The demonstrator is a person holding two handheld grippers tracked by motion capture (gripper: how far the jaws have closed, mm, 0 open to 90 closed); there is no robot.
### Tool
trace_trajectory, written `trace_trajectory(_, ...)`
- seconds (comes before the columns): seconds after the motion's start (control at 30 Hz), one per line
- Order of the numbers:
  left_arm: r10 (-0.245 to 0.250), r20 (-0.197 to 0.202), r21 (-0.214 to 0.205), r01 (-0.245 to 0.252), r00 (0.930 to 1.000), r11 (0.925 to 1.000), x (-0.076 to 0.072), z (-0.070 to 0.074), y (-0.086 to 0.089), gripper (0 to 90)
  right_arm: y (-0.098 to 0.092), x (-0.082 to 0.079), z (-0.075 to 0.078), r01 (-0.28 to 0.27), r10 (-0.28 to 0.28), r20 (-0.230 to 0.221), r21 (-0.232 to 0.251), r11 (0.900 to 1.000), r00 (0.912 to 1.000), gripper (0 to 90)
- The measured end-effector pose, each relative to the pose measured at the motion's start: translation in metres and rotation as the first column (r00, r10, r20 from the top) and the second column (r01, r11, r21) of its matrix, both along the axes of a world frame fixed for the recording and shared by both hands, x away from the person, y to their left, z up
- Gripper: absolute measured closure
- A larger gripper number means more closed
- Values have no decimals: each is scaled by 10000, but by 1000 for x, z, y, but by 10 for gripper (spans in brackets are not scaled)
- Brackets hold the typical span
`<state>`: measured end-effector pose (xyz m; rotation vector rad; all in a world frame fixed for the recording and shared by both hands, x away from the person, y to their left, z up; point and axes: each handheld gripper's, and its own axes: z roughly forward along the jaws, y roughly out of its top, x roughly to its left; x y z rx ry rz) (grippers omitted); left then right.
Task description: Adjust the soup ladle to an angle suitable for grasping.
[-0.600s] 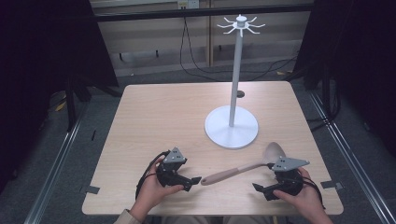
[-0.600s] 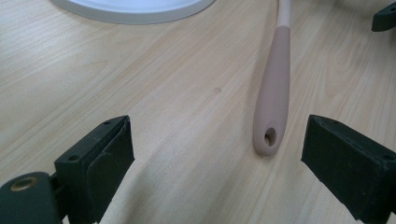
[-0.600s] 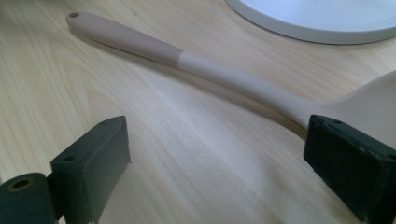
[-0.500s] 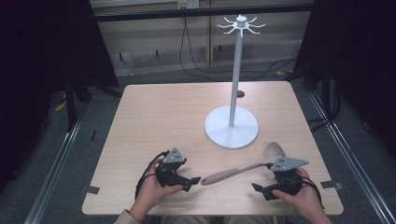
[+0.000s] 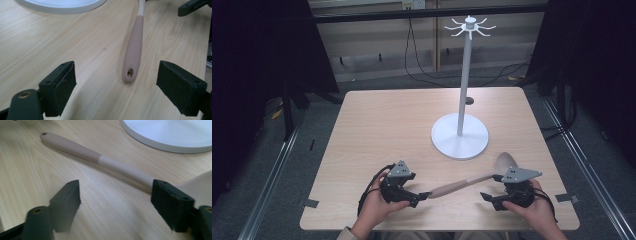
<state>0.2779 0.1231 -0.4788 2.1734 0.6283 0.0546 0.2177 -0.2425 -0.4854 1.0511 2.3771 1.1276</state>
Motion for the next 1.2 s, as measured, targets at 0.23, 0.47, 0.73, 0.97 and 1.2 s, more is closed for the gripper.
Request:
trace_trajectory(0.23,262,37,-41,-262,9997,9996,0,0,8,158,7,3,-3,-184,181,-89,-380,9991,9998,628)
trace_trajectory(0.47,595,102,9,-595,9982,9982,-2,0,18,140,17,13,-10,-249,234,-237,-623,9977,9994,873)
trace_trajectory(0.73,854,213,-52,-853,9961,9963,-2,-1,25,103,26,21,-16,-325,297,-412,-695,9971,9987,900)
trace_trajectory(0.97,884,196,7,-885,9959,9961,-1,-1,26,98,30,22,-17,-158,139,-273,-714,9973,9995,900)
trace_trajectory(1.2,1012,186,-4,-1012,9947,9949,1,-2,28,90,34,23,-18,43,-54,-215,-535,9986,9998,900)
